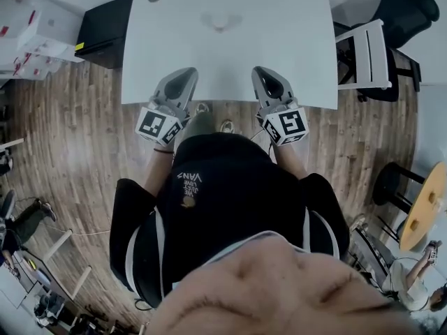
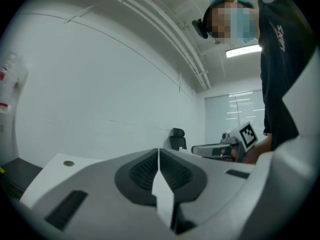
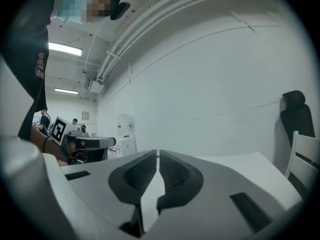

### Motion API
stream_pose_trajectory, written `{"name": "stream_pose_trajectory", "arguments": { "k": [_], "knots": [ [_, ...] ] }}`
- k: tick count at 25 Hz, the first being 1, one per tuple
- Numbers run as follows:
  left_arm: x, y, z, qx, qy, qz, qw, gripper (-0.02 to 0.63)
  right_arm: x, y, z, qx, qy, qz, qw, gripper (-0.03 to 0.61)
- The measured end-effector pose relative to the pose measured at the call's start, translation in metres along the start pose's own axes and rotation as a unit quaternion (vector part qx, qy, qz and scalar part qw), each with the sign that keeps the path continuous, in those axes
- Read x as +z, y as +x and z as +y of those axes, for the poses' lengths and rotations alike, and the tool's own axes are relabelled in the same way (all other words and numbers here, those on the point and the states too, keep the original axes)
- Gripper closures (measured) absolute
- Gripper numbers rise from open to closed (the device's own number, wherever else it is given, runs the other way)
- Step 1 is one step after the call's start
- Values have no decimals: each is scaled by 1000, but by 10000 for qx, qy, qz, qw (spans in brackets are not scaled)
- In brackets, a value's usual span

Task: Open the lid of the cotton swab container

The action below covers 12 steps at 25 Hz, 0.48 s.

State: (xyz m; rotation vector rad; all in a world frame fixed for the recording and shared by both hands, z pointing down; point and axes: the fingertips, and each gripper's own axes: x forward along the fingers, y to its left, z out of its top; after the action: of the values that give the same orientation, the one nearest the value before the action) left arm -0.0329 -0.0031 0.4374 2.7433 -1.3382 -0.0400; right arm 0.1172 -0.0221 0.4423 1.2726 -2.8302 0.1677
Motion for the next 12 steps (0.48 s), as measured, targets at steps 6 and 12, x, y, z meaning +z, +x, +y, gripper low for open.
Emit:
{"name": "stream_pose_trajectory", "arguments": {
  "k": [6,12],
  "knots": [
    [-2,14,15,-38,20,45,10000,595,-1,13,-8,-56,12,56,10000,566],
    [-2,32,38,-185,-133,55,9997,595,0,35,-19,-202,47,99,9997,566]
  ]
}}
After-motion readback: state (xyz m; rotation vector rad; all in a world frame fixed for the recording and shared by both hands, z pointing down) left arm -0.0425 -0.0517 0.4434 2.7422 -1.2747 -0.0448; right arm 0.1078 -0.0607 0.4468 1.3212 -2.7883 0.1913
